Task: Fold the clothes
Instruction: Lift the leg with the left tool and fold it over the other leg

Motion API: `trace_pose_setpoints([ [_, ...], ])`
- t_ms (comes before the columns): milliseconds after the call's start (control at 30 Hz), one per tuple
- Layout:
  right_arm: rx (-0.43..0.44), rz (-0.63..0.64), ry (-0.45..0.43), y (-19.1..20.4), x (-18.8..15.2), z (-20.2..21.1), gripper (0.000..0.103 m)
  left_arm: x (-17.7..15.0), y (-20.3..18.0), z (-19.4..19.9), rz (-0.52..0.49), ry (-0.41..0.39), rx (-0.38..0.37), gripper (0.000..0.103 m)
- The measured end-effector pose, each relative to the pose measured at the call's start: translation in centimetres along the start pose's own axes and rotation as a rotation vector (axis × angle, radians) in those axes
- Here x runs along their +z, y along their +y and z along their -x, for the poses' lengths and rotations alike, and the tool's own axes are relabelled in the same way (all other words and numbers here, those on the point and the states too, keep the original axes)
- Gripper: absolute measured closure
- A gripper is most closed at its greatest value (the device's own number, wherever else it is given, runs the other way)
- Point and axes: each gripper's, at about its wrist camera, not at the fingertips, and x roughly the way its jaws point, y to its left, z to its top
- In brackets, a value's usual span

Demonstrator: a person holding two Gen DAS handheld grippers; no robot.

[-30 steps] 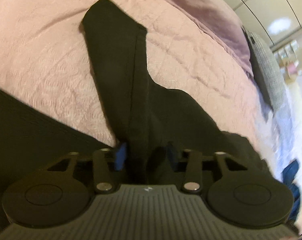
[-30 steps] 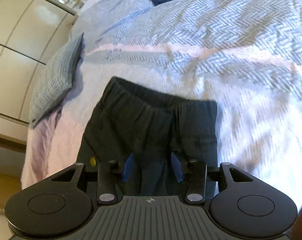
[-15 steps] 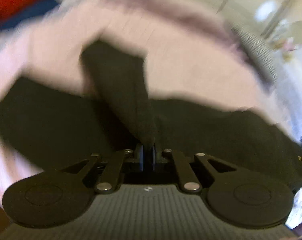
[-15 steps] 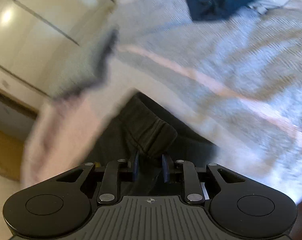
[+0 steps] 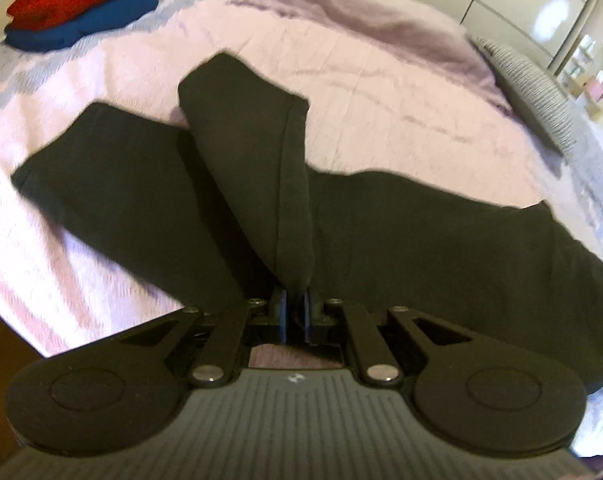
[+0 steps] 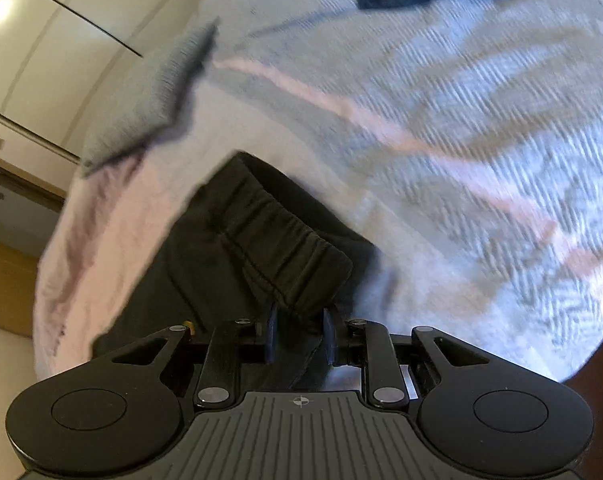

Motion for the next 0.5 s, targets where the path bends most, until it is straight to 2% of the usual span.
trace_pose_setpoints([
  [100,-0.03,0.011,0.009,-0.1,0.0,-0.6,0.081,-0.4,-0.1,-0.4,-0.002,0.011,0.02,0.097],
  [167,-0.083,0.045,0.019,0.7,0.1,-0.5,0.079,-0.6,0.0,-0.6,0.006,0.034,0.038,0.094],
  [267,-0.163,0.097,0.034,2.0,0.2,-0.2,0.042,-0.5,0.0,0.0,-0.008,0.05,0.061,0.088],
  [333,-0.216,0.131,0.031,2.9,0.3,0.3,0.041,-0.2,-0.1,0.8,-0.029,0.053,0.073,0.078],
  [400,-0.256,0.164,-0.02,4.3,0.3,1.7,0.041,0.1,-0.1,2.2,-0.063,0.046,0.069,0.078],
  [500,-0.223,0.186,-0.099,6.4,0.2,3.0,0.041,0.7,0.5,4.1,-0.083,0.004,0.05,0.078],
])
